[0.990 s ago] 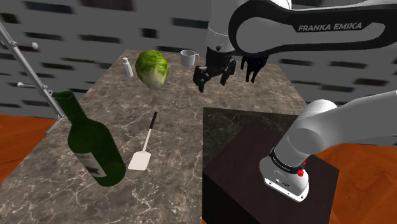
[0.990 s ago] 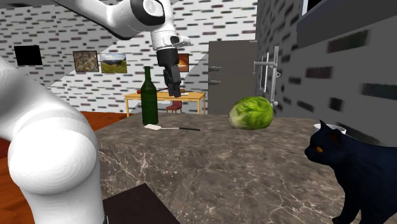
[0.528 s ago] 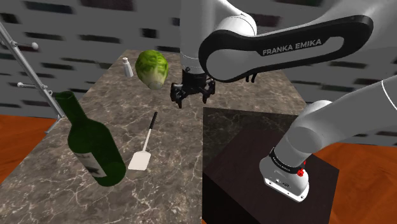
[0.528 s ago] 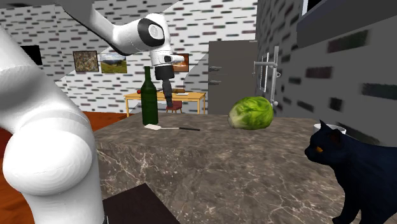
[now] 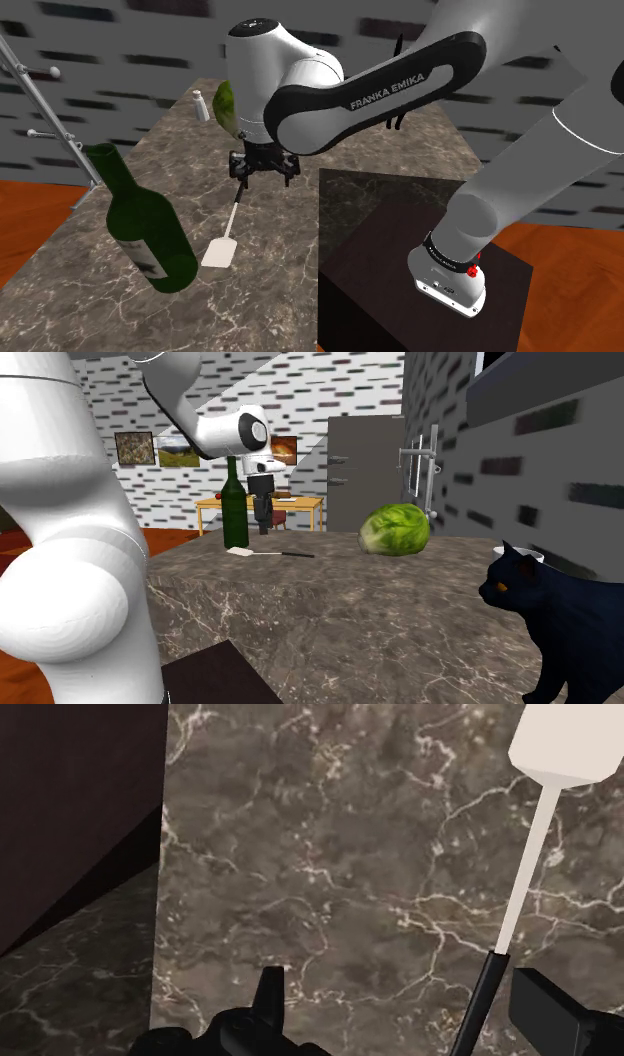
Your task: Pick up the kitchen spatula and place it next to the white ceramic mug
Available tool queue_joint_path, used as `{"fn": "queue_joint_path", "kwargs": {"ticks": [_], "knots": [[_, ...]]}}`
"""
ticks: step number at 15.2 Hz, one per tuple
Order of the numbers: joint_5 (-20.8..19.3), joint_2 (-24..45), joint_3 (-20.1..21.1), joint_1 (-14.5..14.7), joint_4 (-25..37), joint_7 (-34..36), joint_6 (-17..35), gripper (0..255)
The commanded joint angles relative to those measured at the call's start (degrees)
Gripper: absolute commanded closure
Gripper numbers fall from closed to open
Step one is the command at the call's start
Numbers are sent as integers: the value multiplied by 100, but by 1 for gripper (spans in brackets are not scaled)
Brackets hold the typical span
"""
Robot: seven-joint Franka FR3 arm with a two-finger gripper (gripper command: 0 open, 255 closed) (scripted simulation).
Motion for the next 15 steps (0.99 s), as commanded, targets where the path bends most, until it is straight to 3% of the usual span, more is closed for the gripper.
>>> {"fn": "queue_joint_path", "kwargs": {"ticks": [1, 4, 6, 15], "knots": [[-590, 769, 376, -162, 383, 871, 134, 0], [-1578, 1894, 496, -12, 951, 2068, 155, 0], [-2104, 2552, 293, 349, 1380, 2717, 103, 0], [-2551, 3004, -2, 606, 1243, 3051, 531, 0]]}}
